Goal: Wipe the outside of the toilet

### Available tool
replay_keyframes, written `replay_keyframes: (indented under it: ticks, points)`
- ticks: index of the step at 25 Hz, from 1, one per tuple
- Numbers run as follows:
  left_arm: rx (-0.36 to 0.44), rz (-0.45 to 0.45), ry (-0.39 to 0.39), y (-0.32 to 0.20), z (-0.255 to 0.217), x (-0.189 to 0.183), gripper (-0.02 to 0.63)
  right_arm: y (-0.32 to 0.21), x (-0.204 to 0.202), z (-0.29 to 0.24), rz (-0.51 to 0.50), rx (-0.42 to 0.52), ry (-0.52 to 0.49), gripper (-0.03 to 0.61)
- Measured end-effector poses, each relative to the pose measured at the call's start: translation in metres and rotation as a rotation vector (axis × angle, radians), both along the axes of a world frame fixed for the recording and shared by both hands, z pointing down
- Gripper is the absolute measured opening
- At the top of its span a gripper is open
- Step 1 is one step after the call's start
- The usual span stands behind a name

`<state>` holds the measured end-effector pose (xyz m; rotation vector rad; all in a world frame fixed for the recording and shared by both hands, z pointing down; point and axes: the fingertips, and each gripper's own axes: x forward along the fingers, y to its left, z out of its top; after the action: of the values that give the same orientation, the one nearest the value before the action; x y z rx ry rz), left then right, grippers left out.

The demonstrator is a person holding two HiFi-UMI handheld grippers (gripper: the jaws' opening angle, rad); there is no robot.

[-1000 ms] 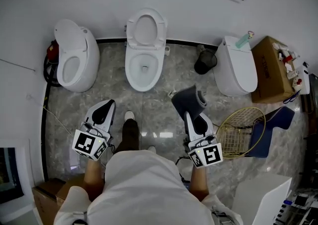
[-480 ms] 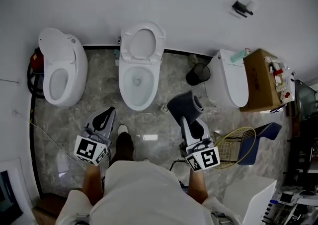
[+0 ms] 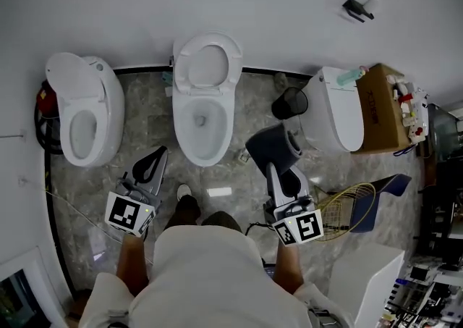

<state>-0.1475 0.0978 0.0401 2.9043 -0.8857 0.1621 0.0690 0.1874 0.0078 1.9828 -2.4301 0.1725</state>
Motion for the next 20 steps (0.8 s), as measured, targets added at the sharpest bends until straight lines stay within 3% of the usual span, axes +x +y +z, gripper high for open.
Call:
replay_keyframes:
  ticks: [10,15,20]
  points:
    - [-0.047,-0.043,-0.006,-0.015,0.013,0.032,-0.004,-0.029,0.044,0.032,-0.012,-0.059,0.010,0.066]
    - [-0.098,-0.056,-0.010,-0.013,0.030,0.065,-0.003,-0.069,0.085,0.085,-0.066,-0.190,0.119,0.064]
    - [-0.158,-0.067,0.002,-0.016,0.073,0.084,-0.003,-0.117,0.109,0.169,-0.142,-0.303,0.235,0.064]
